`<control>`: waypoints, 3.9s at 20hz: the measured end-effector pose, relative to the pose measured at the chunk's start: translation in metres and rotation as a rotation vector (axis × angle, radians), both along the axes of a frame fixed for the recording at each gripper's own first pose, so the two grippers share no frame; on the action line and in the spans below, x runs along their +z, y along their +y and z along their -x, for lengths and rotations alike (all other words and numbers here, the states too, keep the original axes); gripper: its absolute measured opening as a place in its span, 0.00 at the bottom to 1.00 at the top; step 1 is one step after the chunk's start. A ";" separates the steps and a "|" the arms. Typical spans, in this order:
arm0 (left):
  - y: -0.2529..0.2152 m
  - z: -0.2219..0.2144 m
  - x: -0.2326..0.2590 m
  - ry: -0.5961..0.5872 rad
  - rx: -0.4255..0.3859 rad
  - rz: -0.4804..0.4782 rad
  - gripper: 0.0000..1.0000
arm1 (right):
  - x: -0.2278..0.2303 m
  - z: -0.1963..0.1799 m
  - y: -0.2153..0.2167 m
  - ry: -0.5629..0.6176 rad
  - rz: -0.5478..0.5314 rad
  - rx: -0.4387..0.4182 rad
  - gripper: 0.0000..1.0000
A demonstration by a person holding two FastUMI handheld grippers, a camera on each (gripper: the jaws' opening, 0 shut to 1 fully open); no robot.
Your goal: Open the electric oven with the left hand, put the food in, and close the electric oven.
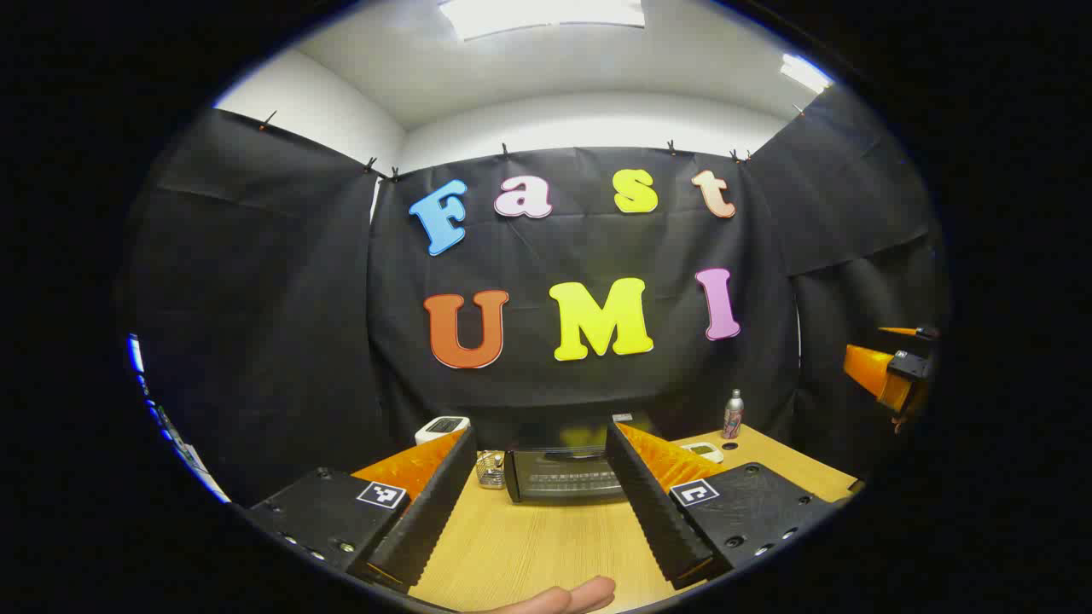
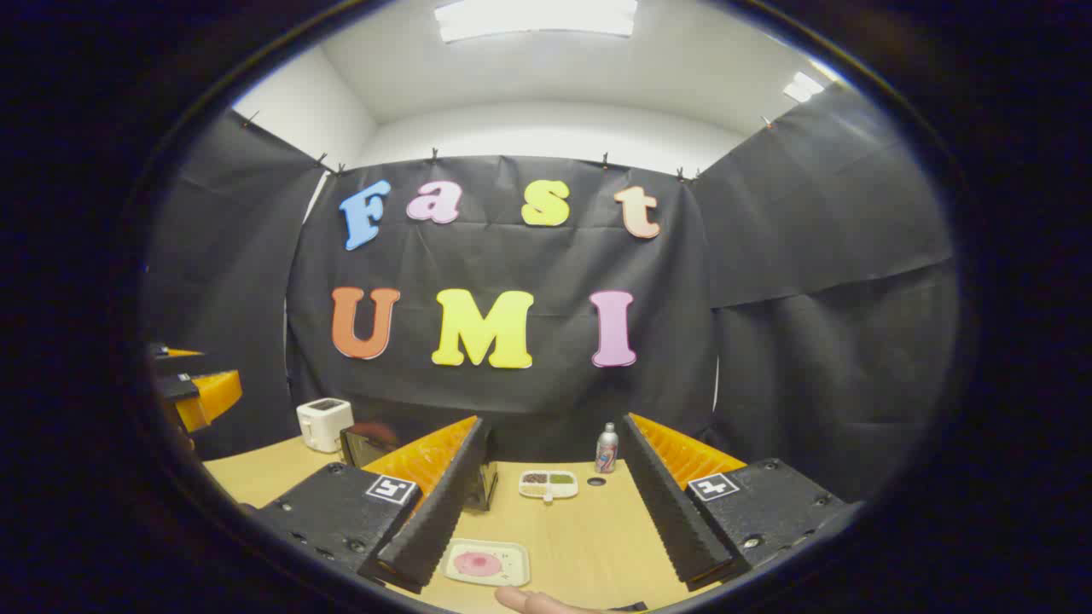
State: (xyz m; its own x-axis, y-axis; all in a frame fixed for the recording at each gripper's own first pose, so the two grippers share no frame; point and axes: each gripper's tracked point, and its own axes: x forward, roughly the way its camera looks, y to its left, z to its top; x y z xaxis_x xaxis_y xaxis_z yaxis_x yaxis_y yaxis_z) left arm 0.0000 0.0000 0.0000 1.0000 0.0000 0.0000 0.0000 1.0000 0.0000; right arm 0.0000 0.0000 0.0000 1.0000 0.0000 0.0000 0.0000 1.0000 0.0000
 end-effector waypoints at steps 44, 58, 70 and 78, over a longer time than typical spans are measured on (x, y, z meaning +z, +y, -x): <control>-0.076 -0.285 -0.197 0.397 -0.158 0.071 0.95 | -0.023 -0.069 -0.064 -0.075 -0.068 -0.062 0.97; -0.073 -0.297 -0.215 0.431 -0.120 0.044 0.96 | -0.025 -0.046 -0.101 -0.130 -0.149 -0.127 0.96; -0.068 -0.242 -0.220 0.437 -0.156 0.087 0.96 | -0.017 -0.007 -0.081 -0.091 -0.118 -0.061 0.97; -0.063 -0.192 -0.247 0.472 -0.178 0.052 0.96 | -0.006 0.018 -0.073 -0.119 -0.111 -0.062 1.00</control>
